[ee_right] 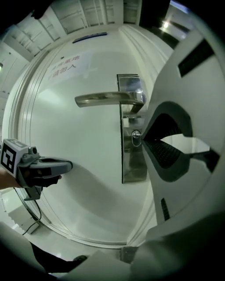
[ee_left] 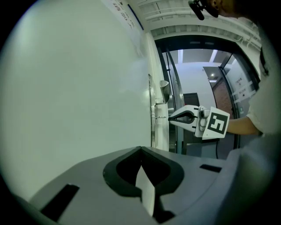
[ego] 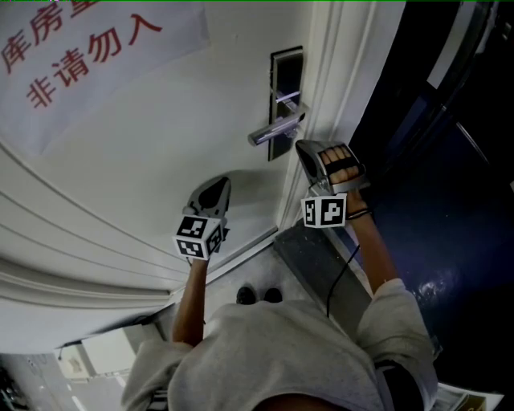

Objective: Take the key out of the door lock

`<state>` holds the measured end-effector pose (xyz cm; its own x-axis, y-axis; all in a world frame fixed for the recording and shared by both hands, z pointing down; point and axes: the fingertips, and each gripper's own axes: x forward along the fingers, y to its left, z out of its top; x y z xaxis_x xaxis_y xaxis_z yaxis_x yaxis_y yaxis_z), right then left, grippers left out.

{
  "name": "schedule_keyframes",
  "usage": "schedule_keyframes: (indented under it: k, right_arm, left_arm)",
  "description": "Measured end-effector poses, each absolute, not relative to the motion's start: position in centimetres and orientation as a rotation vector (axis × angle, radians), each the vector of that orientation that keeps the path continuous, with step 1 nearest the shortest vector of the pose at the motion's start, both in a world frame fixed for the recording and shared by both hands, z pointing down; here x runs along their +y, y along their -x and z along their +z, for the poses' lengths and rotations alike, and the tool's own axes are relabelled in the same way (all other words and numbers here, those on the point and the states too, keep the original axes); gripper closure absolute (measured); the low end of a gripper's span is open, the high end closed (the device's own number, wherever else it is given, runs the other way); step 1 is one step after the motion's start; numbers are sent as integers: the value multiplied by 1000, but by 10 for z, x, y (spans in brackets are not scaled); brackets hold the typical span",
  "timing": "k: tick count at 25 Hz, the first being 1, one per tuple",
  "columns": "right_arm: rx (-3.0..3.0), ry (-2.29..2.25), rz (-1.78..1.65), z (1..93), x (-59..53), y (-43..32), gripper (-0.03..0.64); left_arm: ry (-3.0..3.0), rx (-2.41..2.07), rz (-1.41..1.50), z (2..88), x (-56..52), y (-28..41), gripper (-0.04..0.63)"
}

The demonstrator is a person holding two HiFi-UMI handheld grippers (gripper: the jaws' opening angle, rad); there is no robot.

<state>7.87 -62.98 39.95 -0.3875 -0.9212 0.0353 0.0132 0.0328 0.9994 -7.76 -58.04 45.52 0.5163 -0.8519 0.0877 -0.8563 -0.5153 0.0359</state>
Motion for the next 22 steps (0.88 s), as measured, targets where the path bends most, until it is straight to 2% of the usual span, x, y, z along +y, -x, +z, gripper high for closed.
schedule_keyframes:
  k: [4, 5, 6, 8, 18, 22]
  right_arm:
    - [-1533, -944, -1475, 401, -628, -77, 585]
    - [-1546, -925, -1472, 403, -627, -75, 536]
    - [-1557, -904, -1467, 405, -626, -73, 448]
    - [-1560, -880, -1461, 409, -628, -69, 374]
    - [-1523, -908, -1452, 404, -644, -68, 373]
    - [-1507, -932, -1471, 399, -651, -64, 425]
  left_arm:
    - [-2675, -1504, 90, 455, -581, 77, 578]
    - [-2681, -1503, 95, 455, -581, 76, 578]
    - [-2685, -1502, 100, 456, -581, 76, 578]
    - [-2689, -1498, 105, 456, -581, 74, 578]
    - [-2687, -1483, 111, 459, -580, 73, 578]
    - [-2690, -1479, 111, 460, -579, 72, 578]
